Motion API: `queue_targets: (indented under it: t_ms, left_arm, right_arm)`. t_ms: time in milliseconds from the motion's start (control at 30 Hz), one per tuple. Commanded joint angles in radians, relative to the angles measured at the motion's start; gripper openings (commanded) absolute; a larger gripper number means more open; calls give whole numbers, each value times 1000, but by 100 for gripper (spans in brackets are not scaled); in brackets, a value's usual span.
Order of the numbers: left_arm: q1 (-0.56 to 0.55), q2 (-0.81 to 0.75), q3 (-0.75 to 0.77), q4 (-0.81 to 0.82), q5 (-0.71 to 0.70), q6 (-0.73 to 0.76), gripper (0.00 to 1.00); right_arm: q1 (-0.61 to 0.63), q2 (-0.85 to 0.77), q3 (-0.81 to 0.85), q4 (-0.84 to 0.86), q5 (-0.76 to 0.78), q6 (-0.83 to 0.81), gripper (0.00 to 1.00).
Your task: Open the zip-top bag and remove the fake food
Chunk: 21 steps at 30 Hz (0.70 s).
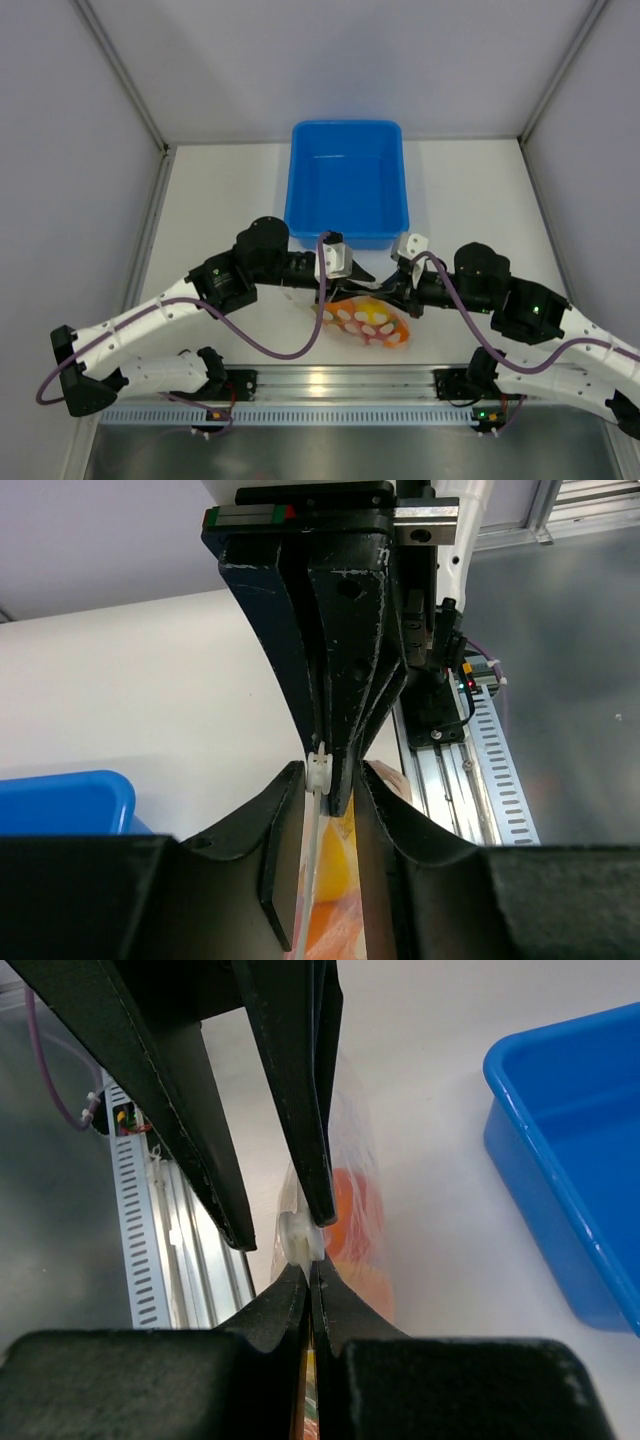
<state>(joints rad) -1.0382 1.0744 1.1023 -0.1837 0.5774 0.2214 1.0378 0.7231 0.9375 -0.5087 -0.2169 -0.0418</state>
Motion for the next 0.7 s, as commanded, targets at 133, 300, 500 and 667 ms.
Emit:
queue_targets:
  t_ms: [133, 300, 500, 667]
  left_arm:
    - [0, 25, 8, 53, 44, -5, 38]
    - [0, 53, 14, 53, 47, -5, 25]
    - [6, 52, 21, 55, 50, -16, 0]
    - [18, 52, 11, 55, 67, -19, 0]
  right_arm:
    - [-9, -1, 37, 41, 7, -15, 0]
    - [-9, -2, 38, 42, 4, -15, 0]
    - [-9, -11, 26, 35, 22, -15, 0]
    - [-9, -28, 11, 38, 36, -15, 0]
